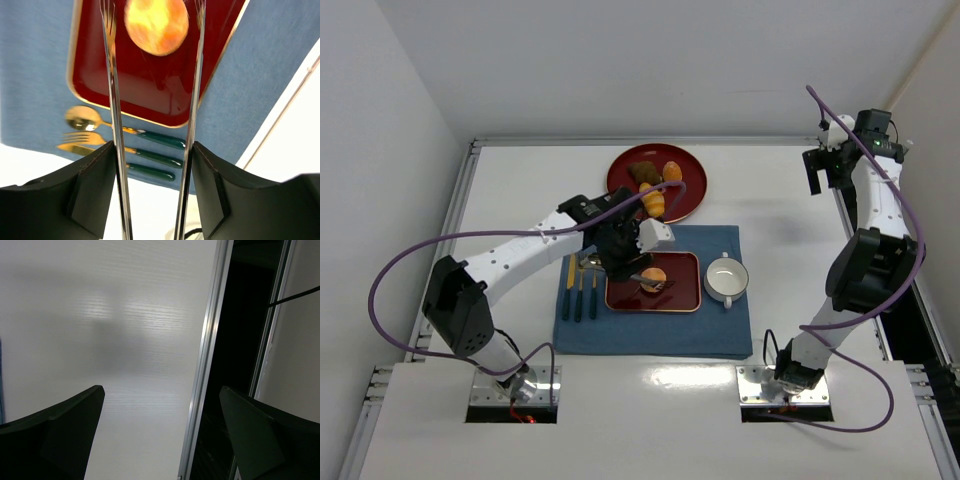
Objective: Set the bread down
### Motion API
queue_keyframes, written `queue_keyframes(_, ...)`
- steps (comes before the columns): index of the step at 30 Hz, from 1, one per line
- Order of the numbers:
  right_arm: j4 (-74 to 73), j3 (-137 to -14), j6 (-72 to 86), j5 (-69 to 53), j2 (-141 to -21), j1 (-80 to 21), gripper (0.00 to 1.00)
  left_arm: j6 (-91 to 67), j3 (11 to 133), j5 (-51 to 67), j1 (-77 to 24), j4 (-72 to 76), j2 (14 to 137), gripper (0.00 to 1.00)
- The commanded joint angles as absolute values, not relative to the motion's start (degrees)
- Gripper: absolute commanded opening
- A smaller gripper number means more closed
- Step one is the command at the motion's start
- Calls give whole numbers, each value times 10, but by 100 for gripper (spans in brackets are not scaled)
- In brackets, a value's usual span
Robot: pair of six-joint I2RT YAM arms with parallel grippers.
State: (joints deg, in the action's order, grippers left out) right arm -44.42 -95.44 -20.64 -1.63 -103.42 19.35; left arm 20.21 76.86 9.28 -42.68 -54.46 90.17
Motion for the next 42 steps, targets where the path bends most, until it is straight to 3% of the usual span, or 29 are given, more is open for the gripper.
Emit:
queue_keyframes(1,-438,-953,-205,-12,-1024,195,100,202,848,98,-421,-575,851,55)
queue_keyframes(7,-438,-964,-210,5,-1042,195,100,189,907,75,-406,-604,815,54)
queue_keyframes(10,-438,-969,-204,0,-1056,190,100,153,883,-1,-362,-526,779,54)
queue_keyframes(14,-438,-981,-182,-18,-1070,190,100,113,846,-79,-240,-415,773,54)
queue_keyframes(19,-458,-1007,-164,-42,-1095,185,100,55,878,-44,-40,-386,902,54)
queue_keyframes(22,-463,-1023,-159,-42,-1102,179,100,55,869,-27,11,-320,942,54)
queue_keyframes(31,-463,-1028,-159,-25,-1107,174,100,19,952,-4,40,-291,1119,54)
queue_keyframes(42,-468,-1023,-159,-36,-1094,169,100,4,954,-28,33,-282,1197,54)
